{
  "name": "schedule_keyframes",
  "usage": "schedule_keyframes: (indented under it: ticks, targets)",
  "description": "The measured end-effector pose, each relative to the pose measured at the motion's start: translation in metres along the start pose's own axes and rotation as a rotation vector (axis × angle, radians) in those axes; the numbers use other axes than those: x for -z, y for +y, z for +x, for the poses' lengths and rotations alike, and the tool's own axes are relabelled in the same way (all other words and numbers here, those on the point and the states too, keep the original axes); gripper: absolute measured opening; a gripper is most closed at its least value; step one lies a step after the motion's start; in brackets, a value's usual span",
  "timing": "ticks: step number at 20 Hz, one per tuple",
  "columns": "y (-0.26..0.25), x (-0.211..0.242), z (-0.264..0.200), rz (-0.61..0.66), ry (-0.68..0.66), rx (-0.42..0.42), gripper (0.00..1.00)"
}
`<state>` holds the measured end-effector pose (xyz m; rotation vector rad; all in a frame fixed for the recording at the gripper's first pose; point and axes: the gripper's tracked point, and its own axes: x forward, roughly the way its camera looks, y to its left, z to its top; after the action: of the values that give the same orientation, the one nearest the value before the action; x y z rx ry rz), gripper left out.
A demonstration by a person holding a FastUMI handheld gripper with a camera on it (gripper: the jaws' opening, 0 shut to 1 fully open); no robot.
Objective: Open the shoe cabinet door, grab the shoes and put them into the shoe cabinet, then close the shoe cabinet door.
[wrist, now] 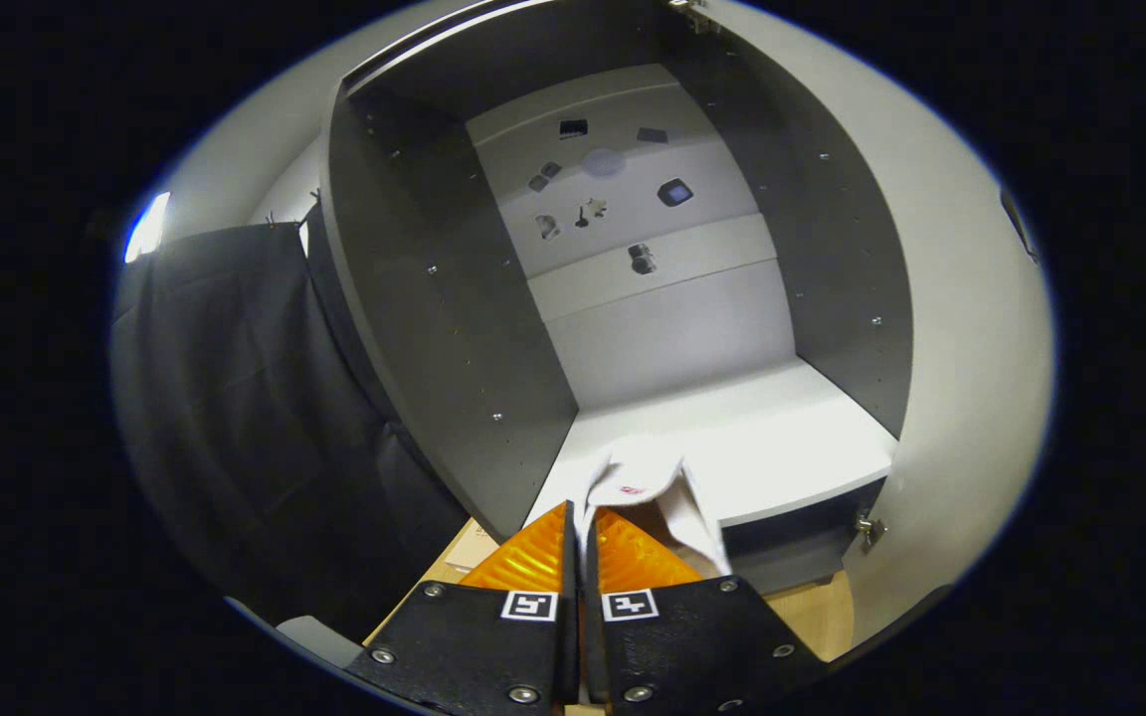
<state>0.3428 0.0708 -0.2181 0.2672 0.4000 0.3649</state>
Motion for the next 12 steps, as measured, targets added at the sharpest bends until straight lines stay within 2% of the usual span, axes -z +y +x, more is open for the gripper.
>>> schedule_keyframes:
  ticks: [5, 9, 12]
  targets:
    - [-0.012, -0.007, 0.018, 0.030, 0.001, 0.033, 0.02]
    - [-0.031, -0.007, 0.034, 0.027, 0.015, 0.094, 0.02]
    - [-0.040, -0.019, 0.057, 0.053, -0.004, 0.076, 0.02]
